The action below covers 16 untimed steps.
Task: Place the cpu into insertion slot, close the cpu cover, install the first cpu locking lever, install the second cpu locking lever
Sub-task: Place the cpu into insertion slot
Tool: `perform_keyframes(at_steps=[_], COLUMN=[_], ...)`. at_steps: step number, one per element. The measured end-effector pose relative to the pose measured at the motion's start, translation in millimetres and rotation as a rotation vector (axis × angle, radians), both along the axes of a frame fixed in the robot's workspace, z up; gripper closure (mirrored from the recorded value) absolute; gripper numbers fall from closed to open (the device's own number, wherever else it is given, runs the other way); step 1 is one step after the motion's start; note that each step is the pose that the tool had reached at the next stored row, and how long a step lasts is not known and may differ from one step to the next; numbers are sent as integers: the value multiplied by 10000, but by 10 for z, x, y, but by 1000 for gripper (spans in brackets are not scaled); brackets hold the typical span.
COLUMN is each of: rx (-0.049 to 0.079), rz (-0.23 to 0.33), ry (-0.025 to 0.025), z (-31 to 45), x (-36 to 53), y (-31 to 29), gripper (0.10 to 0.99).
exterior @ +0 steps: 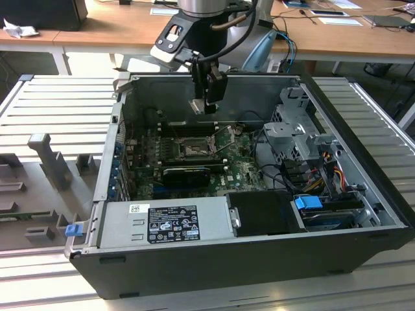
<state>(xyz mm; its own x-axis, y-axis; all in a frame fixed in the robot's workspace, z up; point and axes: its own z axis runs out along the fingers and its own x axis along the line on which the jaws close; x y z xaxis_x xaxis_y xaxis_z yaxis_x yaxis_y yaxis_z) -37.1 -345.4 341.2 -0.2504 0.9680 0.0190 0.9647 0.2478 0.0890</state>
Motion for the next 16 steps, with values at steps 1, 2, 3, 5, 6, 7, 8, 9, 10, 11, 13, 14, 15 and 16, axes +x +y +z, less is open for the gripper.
perform_keyframes(at_steps=[1, 2, 3, 5, 6, 7, 8, 9, 10, 11, 13, 14, 15, 16], rx=[0, 0, 0, 0, 0, 0, 1, 0, 0, 0, 1, 0, 0, 0], rz=[-36, -81, -114, -222, -255, -333, -388, -420, -452, -485, -584, -634, -673, -722], ry=[0, 0, 1, 0, 0, 0, -1, 0, 0, 0, 0, 0, 0, 0], z=[-1, -2, -3, -5, -6, -7, -9, -9, -10, -10, -13, -14, -15, -18], x=[0, 0, 0, 0, 0, 0, 0, 0, 0, 0, 0, 0, 0, 0], y=[0, 0, 0, 0, 0, 0, 0, 0, 0, 0, 0, 0, 0, 0], gripper=[561, 561, 561, 561, 561, 561, 561, 561, 561, 561, 561, 561, 561, 561])
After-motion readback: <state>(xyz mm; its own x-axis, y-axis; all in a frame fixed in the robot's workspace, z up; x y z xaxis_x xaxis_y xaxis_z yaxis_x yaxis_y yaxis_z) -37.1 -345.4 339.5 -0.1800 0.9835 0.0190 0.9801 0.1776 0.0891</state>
